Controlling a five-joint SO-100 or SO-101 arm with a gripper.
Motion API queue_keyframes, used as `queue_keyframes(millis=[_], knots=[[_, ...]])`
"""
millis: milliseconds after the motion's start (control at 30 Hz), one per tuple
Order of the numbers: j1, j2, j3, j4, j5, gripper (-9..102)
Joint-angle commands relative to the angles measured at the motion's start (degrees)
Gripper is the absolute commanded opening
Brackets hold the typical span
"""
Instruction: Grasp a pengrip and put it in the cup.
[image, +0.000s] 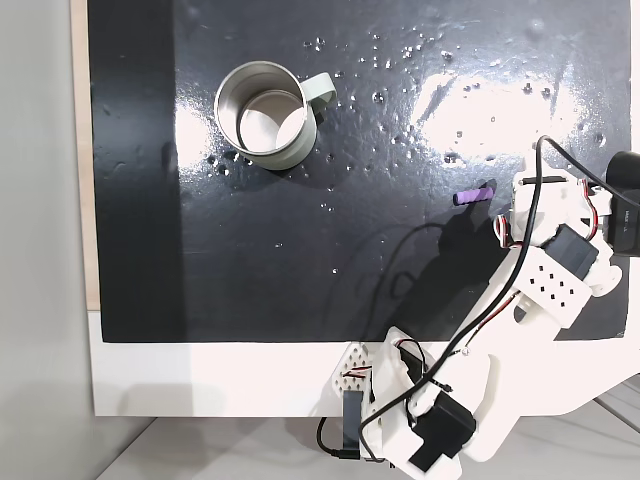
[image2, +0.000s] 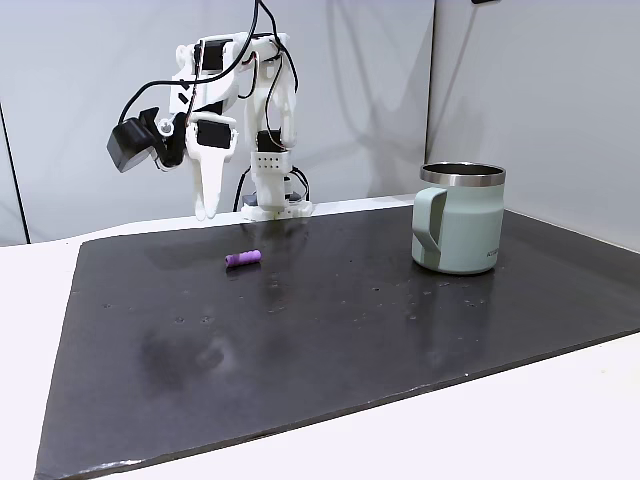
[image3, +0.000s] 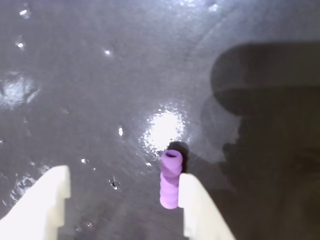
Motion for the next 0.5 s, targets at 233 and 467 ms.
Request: queue_keyframes(millis=[233, 467], knots=[[-5.0, -3.2, 1.0, 1.3, 6.6, 28], [-7.6, -4.7, 2.5, 3.0, 7.3, 28]])
